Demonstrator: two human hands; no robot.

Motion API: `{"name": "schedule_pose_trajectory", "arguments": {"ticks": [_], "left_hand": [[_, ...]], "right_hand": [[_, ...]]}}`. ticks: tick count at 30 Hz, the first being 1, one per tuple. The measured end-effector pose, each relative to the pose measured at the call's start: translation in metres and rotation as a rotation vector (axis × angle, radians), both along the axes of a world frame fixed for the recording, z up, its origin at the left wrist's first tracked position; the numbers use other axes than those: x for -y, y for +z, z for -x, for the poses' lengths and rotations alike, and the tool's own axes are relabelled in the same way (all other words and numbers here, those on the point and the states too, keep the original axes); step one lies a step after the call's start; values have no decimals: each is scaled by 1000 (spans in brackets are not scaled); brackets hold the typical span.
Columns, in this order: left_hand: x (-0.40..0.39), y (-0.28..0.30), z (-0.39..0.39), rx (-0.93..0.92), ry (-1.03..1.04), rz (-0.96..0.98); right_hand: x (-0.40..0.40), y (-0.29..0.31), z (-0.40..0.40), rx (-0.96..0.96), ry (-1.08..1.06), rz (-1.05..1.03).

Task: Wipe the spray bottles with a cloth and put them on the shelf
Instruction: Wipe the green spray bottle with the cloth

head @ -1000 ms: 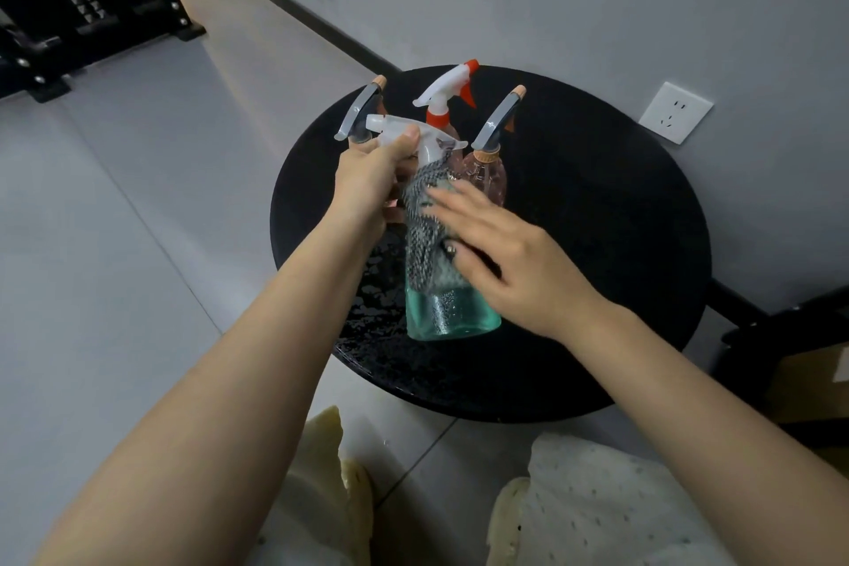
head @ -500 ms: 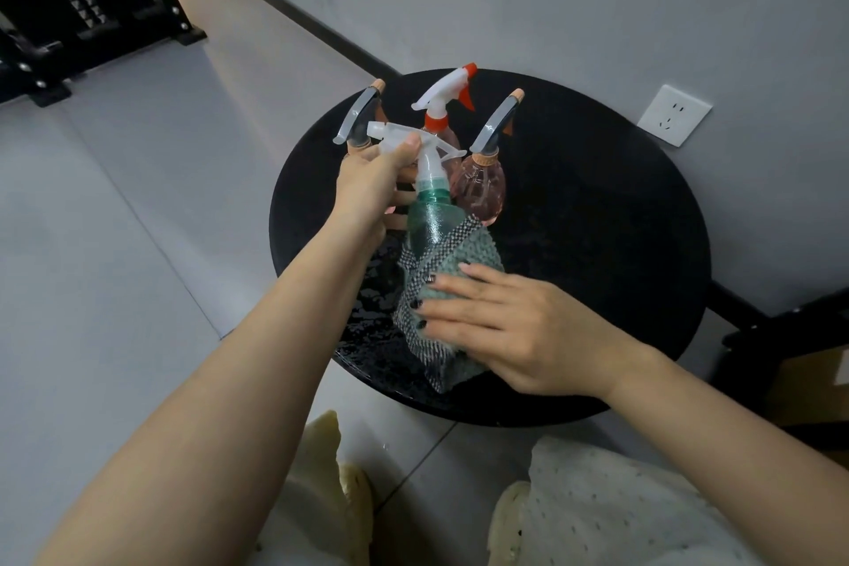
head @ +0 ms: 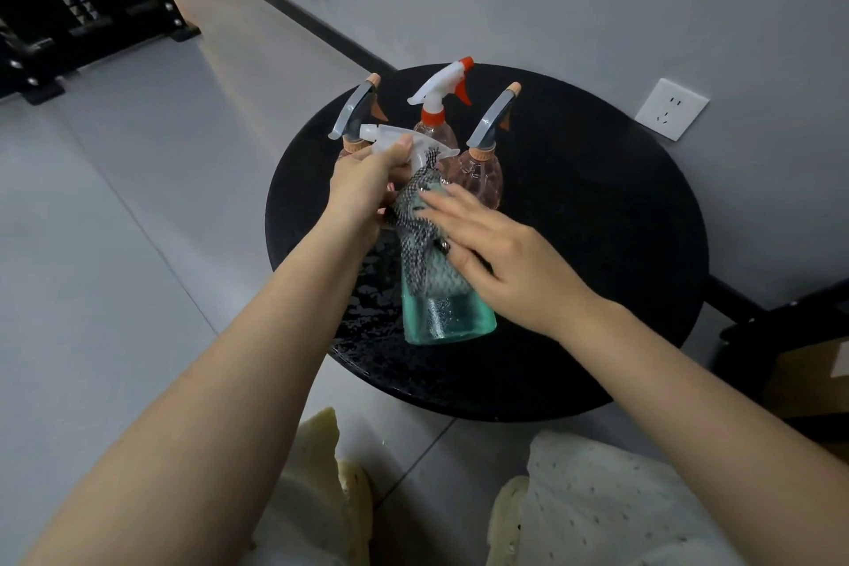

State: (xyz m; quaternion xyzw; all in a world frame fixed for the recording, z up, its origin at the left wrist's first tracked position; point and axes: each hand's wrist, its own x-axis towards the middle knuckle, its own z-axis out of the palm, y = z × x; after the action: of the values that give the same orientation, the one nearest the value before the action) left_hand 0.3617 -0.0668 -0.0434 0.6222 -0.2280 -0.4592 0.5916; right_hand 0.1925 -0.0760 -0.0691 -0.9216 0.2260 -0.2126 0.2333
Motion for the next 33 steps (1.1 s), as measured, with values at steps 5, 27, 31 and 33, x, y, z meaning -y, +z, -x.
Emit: {"name": "schedule_pose_trajectory", "arguments": {"ticks": [5,27,31,33], "left_hand": [[-2,4,-1,-1,-3,-6],[1,-1,8,-18,-40,-52],[1,-1,4,-63,-30,-30],[1,0,3,-62,-25,-36]], "right_hand": [[-16,-7,25,-68,191,239],[3,1,6,101,-65,-140],[-8,-4,26,22,90,20],[-14,-7,37,-19,171,125]]}}
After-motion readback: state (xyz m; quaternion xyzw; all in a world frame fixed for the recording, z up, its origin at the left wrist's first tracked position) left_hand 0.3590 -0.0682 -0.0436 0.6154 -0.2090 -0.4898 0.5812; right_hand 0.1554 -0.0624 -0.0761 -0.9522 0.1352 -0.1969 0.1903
